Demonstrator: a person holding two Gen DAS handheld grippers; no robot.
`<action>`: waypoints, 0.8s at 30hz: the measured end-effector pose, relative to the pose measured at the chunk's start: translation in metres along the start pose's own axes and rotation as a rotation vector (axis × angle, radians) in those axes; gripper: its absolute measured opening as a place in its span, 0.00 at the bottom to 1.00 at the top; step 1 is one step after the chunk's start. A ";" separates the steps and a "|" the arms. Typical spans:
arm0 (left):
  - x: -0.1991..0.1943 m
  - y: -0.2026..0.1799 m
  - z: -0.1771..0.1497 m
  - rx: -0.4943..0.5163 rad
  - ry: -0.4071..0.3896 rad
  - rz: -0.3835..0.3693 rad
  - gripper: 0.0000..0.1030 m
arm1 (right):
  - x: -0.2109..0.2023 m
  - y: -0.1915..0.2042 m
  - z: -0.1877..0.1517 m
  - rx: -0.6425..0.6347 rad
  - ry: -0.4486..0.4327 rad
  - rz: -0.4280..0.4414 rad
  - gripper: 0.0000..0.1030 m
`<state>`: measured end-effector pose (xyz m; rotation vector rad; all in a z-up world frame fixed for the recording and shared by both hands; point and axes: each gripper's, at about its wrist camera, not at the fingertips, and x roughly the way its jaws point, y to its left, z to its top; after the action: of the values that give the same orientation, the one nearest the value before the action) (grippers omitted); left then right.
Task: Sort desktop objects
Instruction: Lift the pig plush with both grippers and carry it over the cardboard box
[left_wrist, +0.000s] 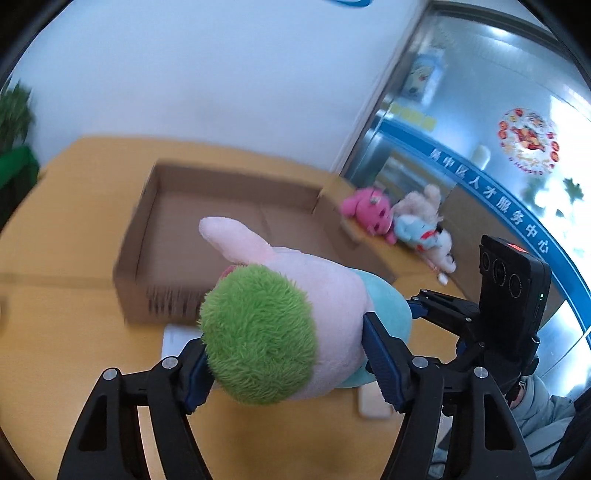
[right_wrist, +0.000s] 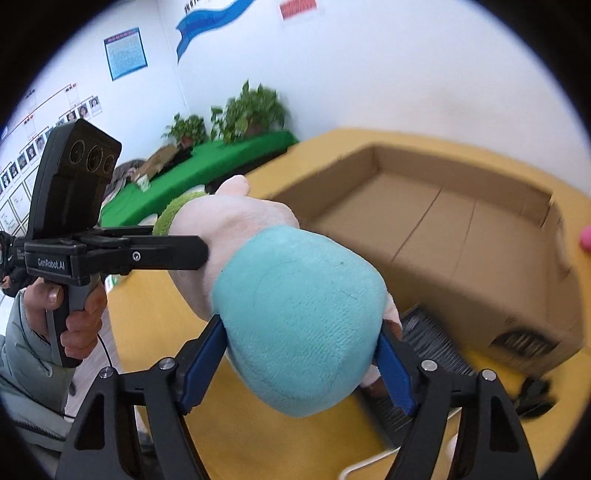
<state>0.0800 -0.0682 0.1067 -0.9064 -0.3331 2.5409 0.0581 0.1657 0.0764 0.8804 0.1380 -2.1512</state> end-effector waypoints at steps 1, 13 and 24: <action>-0.004 -0.007 0.016 0.034 -0.034 -0.007 0.67 | -0.010 -0.002 0.012 -0.020 -0.037 -0.022 0.75; -0.044 -0.044 0.185 0.300 -0.400 -0.048 0.68 | -0.107 -0.017 0.178 -0.284 -0.406 -0.275 0.75; 0.046 0.040 0.258 0.209 -0.321 0.025 0.68 | -0.004 -0.068 0.271 -0.328 -0.339 -0.258 0.75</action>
<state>-0.1312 -0.1037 0.2633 -0.4282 -0.1451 2.6815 -0.1367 0.1156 0.2710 0.3170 0.4379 -2.3909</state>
